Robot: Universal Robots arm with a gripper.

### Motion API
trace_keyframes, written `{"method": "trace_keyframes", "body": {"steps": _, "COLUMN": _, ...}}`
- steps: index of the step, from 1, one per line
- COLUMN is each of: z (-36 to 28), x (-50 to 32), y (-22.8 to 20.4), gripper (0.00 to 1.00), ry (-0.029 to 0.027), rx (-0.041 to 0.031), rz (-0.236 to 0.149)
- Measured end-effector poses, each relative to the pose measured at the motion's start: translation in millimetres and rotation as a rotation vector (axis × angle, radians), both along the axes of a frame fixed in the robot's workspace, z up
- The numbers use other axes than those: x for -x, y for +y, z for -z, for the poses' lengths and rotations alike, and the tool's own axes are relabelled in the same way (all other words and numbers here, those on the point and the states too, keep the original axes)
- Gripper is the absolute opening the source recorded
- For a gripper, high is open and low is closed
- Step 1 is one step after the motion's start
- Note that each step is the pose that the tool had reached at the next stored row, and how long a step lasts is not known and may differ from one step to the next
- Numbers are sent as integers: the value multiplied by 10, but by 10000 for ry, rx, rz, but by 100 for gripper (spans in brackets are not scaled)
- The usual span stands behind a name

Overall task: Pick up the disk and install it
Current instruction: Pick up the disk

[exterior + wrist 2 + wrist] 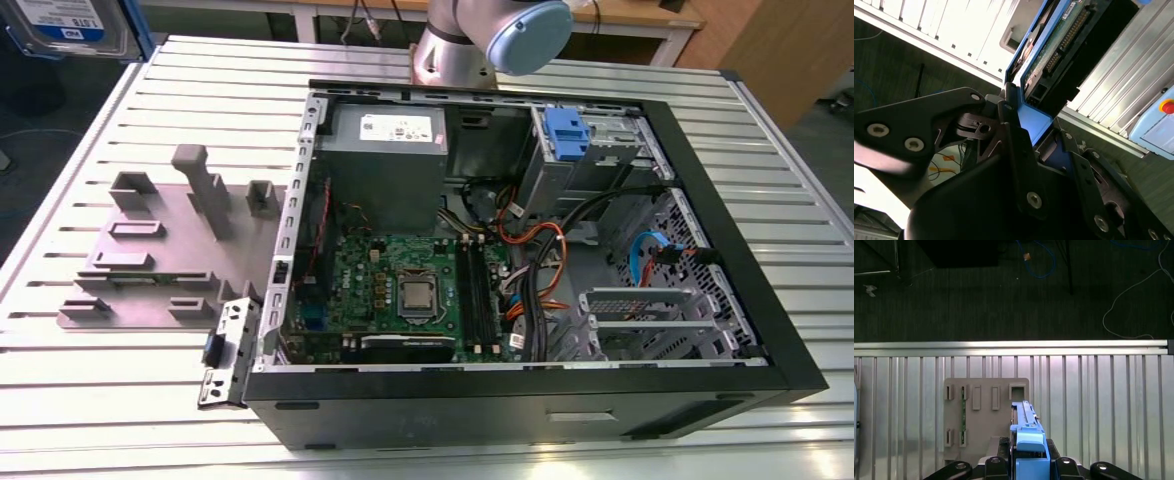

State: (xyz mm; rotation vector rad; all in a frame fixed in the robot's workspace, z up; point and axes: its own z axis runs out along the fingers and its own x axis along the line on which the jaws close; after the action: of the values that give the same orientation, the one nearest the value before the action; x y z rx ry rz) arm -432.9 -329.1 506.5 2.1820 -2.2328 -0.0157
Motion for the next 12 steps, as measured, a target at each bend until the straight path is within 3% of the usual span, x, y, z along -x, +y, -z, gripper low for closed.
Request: {"method": "trace_keyframes", "body": {"steps": 12, "z": 0, "x": -47, "y": 0, "gripper": 36, "ry": 0, "rx": 1, "rz": 0}}
